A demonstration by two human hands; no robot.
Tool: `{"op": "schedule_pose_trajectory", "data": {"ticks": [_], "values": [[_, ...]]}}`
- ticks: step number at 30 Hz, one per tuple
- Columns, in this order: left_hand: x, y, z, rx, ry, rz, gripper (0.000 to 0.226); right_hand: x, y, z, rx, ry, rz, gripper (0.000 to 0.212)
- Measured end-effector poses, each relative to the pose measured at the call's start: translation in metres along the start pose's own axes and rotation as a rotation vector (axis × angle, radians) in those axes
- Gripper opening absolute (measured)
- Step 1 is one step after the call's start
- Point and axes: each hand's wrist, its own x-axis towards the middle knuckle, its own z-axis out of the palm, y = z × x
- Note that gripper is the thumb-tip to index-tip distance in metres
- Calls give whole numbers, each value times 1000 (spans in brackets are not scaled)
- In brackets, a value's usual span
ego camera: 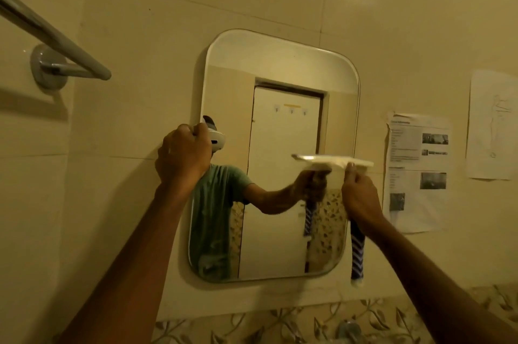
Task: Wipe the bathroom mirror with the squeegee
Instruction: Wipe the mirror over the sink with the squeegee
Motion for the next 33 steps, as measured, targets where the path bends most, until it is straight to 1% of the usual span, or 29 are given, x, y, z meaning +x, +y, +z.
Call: {"op": "schedule_pose_trajectory", "data": {"ticks": [4,6,8,11,14,16,18,20,23,24,26,28,30,33], "values": [[-4,-9,2,1,4,-24,44,48,-41,0,-24,83,-51,48],[-7,-15,4,4,9,-14,45,54,-42,1,5,77,-54,46],[-12,-20,5,11,17,5,44,38,-24,8,28,47,-62,44],[-13,-21,2,-26,-8,-1,38,-10,19,24,3,17,-71,47],[-17,-23,-4,-136,-43,-23,39,-46,46,26,-36,-28,10,52],[-24,-29,-6,-217,-62,-49,41,-54,45,22,-65,-32,8,52],[-29,-34,-8,-313,-85,-113,41,-58,26,24,-80,-12,-103,51],[-31,-32,-11,-397,-120,-180,36,-61,-2,36,-113,-52,-285,48],[-29,-28,-17,-474,-155,-244,34,-63,-46,66,-309,-226,-599,38],[-29,-28,-18,-496,-162,-260,36,-62,-57,75,-387,-260,-699,38],[-29,-28,-19,-515,-174,-275,39,-57,-74,90,-521,-267,-850,46],[-30,-27,-18,-521,-180,-276,40,-51,-81,100,-616,-274,-894,53],[-30,-26,-17,-518,-181,-278,39,-48,-80,105,-649,-288,-899,57],[-30,-25,-16,-525,-176,-286,39,-42,-65,98,-558,-322,-826,60]]}}
